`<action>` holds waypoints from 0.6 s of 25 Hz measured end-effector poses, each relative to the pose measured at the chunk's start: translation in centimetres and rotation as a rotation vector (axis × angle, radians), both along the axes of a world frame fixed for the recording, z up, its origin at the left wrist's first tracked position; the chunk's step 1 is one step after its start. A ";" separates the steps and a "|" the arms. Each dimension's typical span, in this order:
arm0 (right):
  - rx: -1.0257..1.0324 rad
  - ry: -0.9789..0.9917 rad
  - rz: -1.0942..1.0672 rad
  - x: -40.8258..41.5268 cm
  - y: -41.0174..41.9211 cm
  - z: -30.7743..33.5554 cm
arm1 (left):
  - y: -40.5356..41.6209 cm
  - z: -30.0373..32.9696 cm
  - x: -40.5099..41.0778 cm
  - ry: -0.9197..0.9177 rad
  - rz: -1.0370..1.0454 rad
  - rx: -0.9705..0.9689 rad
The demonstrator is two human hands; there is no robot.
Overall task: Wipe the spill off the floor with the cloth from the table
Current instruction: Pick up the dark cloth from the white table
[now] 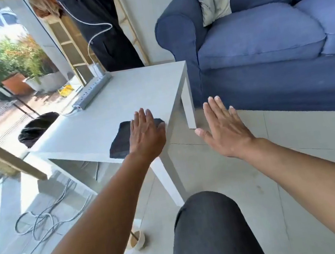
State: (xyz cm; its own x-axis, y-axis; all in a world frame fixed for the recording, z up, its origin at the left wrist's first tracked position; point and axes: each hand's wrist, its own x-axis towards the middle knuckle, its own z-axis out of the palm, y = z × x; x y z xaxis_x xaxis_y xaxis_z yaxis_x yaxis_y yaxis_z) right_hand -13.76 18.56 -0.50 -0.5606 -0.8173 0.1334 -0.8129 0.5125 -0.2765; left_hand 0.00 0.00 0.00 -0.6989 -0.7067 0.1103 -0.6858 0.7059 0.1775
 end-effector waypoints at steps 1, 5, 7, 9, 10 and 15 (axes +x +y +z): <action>0.012 -0.007 0.056 0.9 -2.1 -0.2 | -1.7 0.0 1.0 0.022 0.085 -0.033; 0.004 -0.085 0.202 3.7 -8.9 -0.5 | -7.8 -0.2 4.3 0.049 0.359 0.006; -0.001 -0.103 0.202 4.0 -11.1 -0.9 | -8.8 -0.4 4.4 0.081 0.385 0.058; -0.022 -0.148 0.169 4.2 -12.3 -1.1 | -9.3 -0.3 3.7 0.175 0.383 0.179; -0.045 -0.212 0.149 4.3 -12.7 -1.2 | -9.5 -0.2 3.4 0.205 0.383 0.238; -0.346 -0.900 -0.163 2.8 -12.3 -1.9 | -6.6 0.5 1.9 0.403 0.295 0.435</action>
State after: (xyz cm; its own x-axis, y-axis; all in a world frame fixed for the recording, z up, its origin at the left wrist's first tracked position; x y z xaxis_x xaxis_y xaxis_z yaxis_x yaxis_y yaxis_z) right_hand -11.00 6.21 -2.44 -0.6728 -0.7172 -0.1815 -0.1513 0.3735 -0.9152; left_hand 1.89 -6.60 0.45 -0.4331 -0.9012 -0.0156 -0.6593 0.3050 0.6873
